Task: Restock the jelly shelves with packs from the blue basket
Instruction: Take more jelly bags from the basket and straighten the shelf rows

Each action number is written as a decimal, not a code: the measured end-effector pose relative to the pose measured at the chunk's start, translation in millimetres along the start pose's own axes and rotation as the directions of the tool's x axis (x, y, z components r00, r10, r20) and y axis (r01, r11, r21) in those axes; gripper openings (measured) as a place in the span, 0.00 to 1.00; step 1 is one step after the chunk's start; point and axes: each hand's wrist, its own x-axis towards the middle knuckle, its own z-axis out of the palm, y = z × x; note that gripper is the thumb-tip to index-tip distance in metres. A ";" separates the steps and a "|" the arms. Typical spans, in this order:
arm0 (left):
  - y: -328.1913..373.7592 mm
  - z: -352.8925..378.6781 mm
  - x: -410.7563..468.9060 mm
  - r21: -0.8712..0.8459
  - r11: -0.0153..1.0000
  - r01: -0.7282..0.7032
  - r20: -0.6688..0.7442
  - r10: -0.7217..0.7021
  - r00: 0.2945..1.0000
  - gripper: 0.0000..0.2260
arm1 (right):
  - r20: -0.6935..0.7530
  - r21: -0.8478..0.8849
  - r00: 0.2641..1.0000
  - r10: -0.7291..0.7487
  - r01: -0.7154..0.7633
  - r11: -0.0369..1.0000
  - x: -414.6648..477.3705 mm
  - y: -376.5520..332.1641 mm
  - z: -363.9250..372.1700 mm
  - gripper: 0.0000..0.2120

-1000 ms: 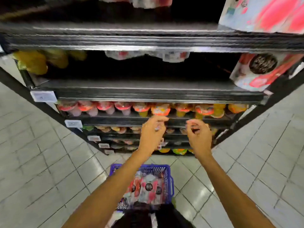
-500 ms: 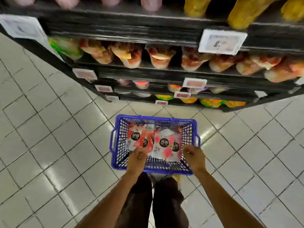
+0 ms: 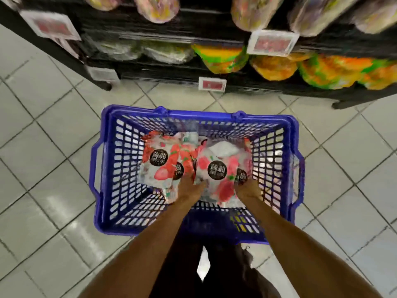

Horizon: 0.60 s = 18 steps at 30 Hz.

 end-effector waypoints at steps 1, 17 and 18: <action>-1.0 7.7 9.2 0.009 1.000 -0.001 0.003 0.001 1.000 0.26 | 0.018 -0.011 0.999 0.026 -0.026 1.000 8.4 0.5 6.4 0.31; 33.2 -28.5 -41.3 -0.218 0.957 0.190 0.163 -0.156 0.974 0.18 | 0.488 0.673 0.868 -0.090 -0.309 0.672 -45.1 12.6 -17.8 0.14; 38.3 -39.5 -53.9 -0.264 0.942 0.206 0.177 -0.163 0.971 0.15 | 0.480 0.709 0.870 -0.110 -0.311 0.633 -60.9 9.8 -25.2 0.13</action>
